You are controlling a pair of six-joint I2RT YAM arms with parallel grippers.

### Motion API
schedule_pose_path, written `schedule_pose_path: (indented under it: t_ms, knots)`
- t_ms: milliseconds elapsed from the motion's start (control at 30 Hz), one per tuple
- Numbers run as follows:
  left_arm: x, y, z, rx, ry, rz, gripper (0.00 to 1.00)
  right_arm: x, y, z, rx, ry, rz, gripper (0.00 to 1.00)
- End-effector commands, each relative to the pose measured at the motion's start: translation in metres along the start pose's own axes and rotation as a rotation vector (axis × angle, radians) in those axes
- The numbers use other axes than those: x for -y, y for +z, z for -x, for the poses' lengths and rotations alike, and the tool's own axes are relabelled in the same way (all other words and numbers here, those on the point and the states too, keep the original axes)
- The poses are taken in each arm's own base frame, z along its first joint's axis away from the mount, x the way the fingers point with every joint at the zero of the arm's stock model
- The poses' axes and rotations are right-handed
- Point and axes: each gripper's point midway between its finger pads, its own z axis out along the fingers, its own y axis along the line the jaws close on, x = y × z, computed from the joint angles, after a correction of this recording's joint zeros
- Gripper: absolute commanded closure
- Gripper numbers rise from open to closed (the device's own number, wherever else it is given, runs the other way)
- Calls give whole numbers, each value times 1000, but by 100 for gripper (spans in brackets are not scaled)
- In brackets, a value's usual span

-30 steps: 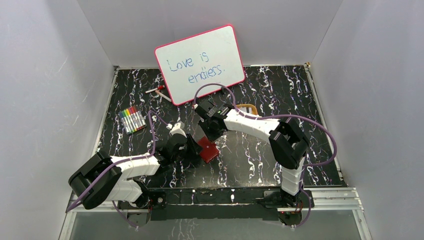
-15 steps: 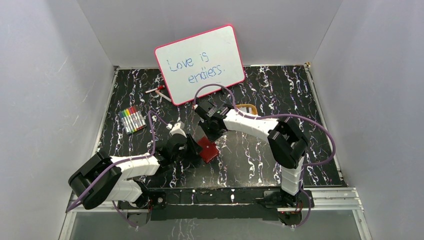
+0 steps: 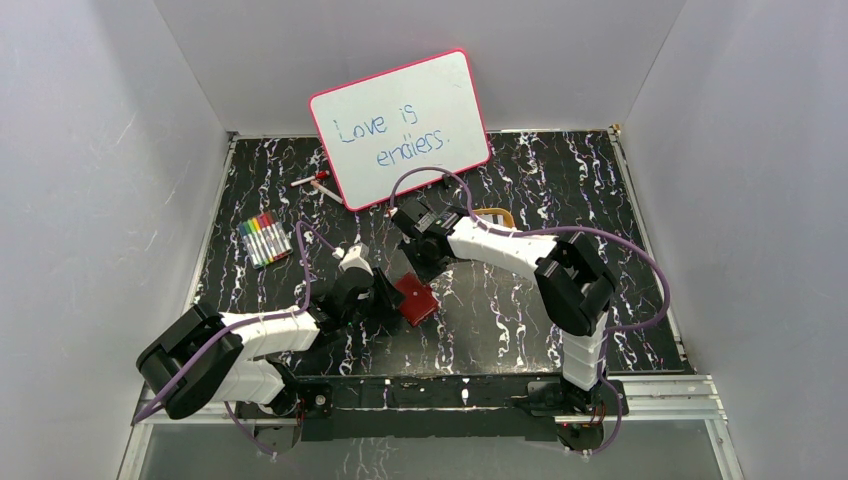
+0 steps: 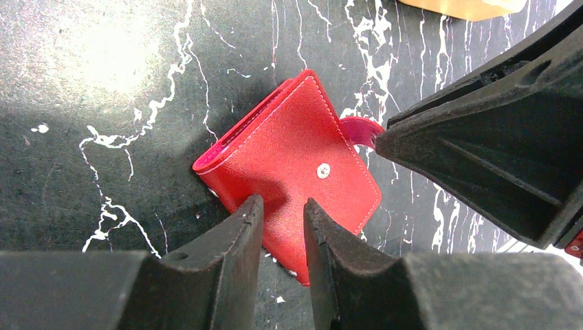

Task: Put the credit cards into the card holder
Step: Close the card holder at the center of the board.

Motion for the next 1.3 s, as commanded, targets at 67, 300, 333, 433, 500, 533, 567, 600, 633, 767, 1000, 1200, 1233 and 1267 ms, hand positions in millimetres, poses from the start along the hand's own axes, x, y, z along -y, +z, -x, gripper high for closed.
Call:
schedule_pose_path:
  t_ms: [67, 300, 333, 433, 500, 533, 567, 600, 633, 767, 1000, 1200, 1233, 1267]
  knots:
    - [-12, -2, -1, 5, 9, 37, 73, 2, 3, -5, -15, -1, 6, 80]
    - [-11, -2, -1, 6, 8, 35, 73, -4, -1, -4, -2, 6, 42, 100]
    - [-11, -1, -1, 5, 8, 35, 73, -5, -3, -1, 10, 11, 50, 100]
    - [-11, -1, 0, 6, 8, 35, 73, -9, -10, 5, 43, 22, 76, 100]
    - [-11, -1, -1, 4, 11, 36, 73, -12, -13, 9, 68, 35, 102, 100]
    - [-12, -1, -1, 4, 11, 37, 73, -13, -14, 10, 78, 42, 119, 100]
    - [-12, -1, -1, 3, 11, 37, 73, -17, -16, 11, 83, 44, 147, 100]
    - [-12, -1, -1, 4, 12, 38, 73, -17, -16, 12, 90, 46, 156, 100]
    - [-12, -1, -1, 4, 12, 38, 73, -17, -17, 12, 94, 46, 157, 100]
    - [-11, -1, 0, 4, 15, 38, 73, -16, -19, 13, 96, 42, 156, 100]
    - [-10, 0, -1, -1, 18, 37, 73, -23, -17, 12, 86, 25, 191, 100]
    - [-10, 1, -1, -3, 21, 40, 73, -25, -6, 4, 44, 4, 206, 100]
    - [-10, 1, -1, -3, 21, 40, 73, -25, -4, 3, 37, 1, 208, 100]
    - [-11, 1, -1, -2, 21, 41, 73, -25, -2, 1, 31, -3, 212, 100]
